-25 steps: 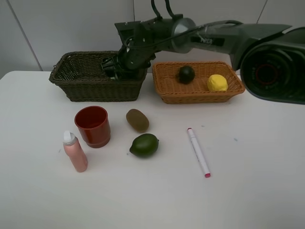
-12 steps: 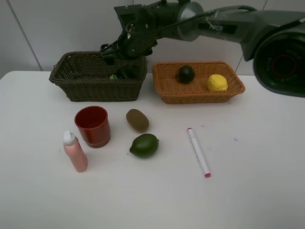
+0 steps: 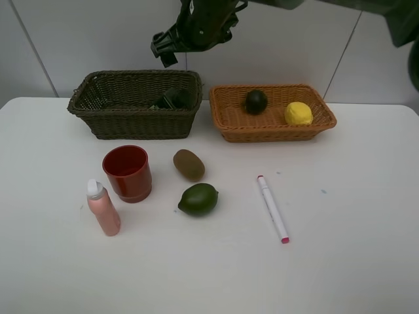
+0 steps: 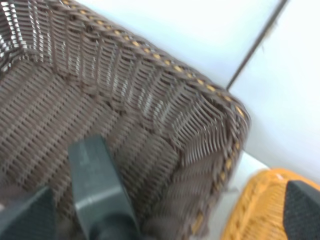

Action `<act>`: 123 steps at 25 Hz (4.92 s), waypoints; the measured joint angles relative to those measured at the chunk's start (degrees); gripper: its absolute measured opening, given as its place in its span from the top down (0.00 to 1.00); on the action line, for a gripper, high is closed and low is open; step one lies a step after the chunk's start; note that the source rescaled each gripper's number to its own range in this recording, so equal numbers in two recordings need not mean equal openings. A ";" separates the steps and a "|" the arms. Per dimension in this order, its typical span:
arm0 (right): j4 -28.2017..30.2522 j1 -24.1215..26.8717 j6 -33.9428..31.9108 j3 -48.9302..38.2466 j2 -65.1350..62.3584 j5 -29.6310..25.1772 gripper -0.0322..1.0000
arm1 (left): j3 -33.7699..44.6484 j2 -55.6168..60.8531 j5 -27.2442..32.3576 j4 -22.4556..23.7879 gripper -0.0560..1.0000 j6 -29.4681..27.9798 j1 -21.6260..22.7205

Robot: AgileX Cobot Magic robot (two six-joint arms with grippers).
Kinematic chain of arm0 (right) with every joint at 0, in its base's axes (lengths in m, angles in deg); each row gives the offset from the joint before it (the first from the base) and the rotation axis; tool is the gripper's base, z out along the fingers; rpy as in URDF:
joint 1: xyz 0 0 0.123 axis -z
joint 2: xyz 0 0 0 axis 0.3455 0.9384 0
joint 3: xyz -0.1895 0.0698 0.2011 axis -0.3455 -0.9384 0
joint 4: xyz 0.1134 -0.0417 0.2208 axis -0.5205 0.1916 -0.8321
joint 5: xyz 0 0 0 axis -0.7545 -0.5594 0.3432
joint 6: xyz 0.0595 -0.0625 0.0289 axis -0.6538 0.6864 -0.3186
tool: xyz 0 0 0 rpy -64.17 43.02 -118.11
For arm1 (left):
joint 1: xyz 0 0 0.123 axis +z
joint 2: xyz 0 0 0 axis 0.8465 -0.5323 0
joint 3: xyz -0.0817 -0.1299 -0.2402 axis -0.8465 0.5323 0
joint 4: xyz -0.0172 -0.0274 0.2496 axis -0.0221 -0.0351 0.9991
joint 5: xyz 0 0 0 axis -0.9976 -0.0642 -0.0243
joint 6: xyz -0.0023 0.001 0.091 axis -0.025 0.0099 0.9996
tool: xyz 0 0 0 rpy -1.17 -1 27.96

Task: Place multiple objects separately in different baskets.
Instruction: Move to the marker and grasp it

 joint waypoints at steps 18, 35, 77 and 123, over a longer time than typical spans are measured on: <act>-8.65 0.00 -6.76 -0.81 -12.89 -25.33 0.00 | 0.00 0.00 0.00 0.00 0.00 0.00 0.00; -10.70 0.42 -13.55 -23.91 -19.46 -25.82 0.00 | 0.00 0.00 0.00 0.00 0.00 0.00 0.00; -16.86 6.91 -12.56 -61.94 -22.14 3.20 0.02 | 0.00 0.00 0.00 0.00 0.00 0.00 0.00; -16.89 6.86 -11.83 -65.88 -17.37 7.23 0.02 | 0.00 0.00 0.00 0.00 0.00 0.00 0.00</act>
